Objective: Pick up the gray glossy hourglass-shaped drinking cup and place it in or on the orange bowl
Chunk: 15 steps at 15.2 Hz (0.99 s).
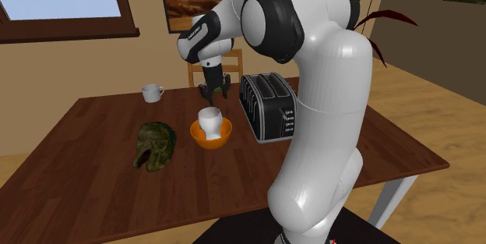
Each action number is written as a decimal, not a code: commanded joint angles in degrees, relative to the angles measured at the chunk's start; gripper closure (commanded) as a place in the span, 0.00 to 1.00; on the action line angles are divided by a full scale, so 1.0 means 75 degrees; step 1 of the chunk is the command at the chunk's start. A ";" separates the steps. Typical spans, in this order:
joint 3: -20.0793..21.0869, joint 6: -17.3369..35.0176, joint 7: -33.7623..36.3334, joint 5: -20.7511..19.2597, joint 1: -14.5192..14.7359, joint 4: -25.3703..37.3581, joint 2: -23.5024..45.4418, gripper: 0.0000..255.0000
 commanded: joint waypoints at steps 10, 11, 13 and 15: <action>0.0035 -0.0943 0.0008 -0.0005 0.0046 0.0720 -0.0223 0.00; 0.0035 -0.0943 0.0008 -0.0005 0.0046 0.0721 -0.0222 0.00; 0.0035 -0.0943 0.0008 -0.0005 0.0046 0.0721 -0.0222 0.00; 0.0035 -0.0943 0.0008 -0.0005 0.0046 0.0721 -0.0222 0.00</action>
